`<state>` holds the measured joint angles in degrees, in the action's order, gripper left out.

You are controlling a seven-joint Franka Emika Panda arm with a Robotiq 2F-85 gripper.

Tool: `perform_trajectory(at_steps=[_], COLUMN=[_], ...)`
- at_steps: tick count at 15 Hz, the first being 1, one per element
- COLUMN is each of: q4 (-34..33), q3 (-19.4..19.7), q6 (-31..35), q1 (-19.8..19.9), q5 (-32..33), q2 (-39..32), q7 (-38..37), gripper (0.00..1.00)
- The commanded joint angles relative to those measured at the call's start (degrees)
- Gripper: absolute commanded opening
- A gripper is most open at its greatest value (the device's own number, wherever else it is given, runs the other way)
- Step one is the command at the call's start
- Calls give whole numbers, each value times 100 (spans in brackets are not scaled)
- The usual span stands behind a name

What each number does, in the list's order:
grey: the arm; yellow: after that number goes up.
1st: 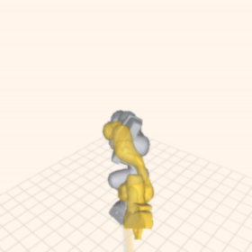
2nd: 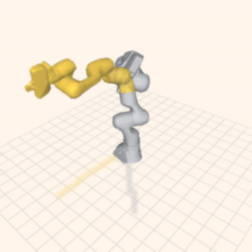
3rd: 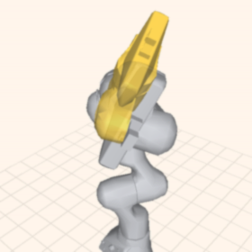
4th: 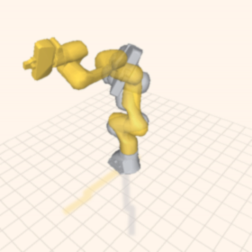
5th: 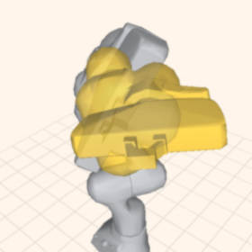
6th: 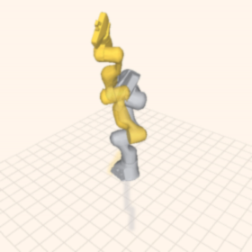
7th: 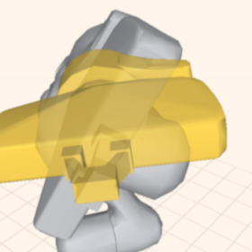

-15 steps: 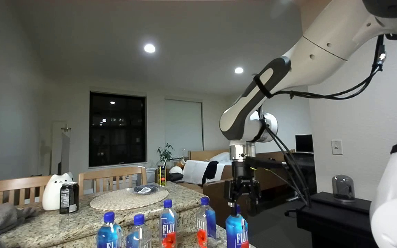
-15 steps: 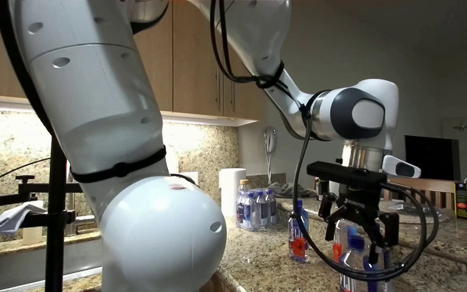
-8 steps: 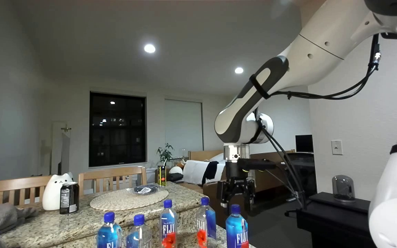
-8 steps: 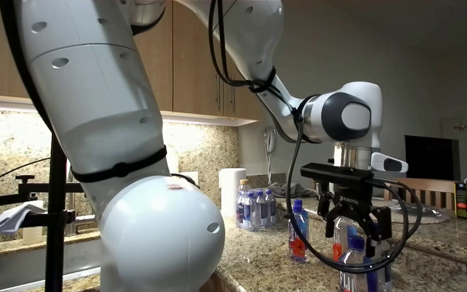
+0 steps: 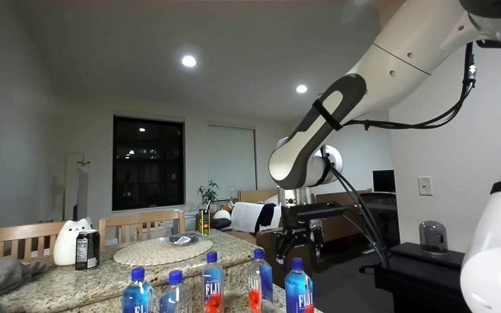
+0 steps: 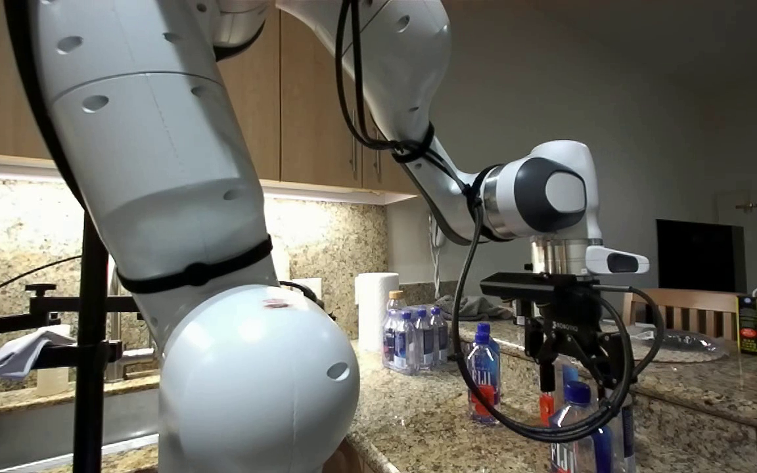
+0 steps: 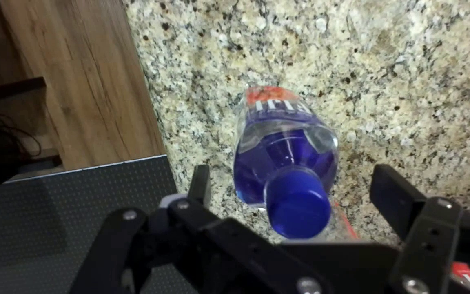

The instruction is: Line up the empty water bottles

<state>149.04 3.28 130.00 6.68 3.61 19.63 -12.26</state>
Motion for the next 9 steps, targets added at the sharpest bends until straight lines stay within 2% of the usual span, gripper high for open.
perform_trajectory(at_steps=[1,3,4,5,9], q4=[85,82,75,73,61], q3=[-137,-125,-123,-124,-153], q6=[103,131,144,143,134], q1=[99,90,98,98,105], q5=[121,84,97,104,177], q2=[-63,-109,-131,-143,-183], q7=[-376,-402,-416,-426,-503], gripper=[100,100,75,73,47])
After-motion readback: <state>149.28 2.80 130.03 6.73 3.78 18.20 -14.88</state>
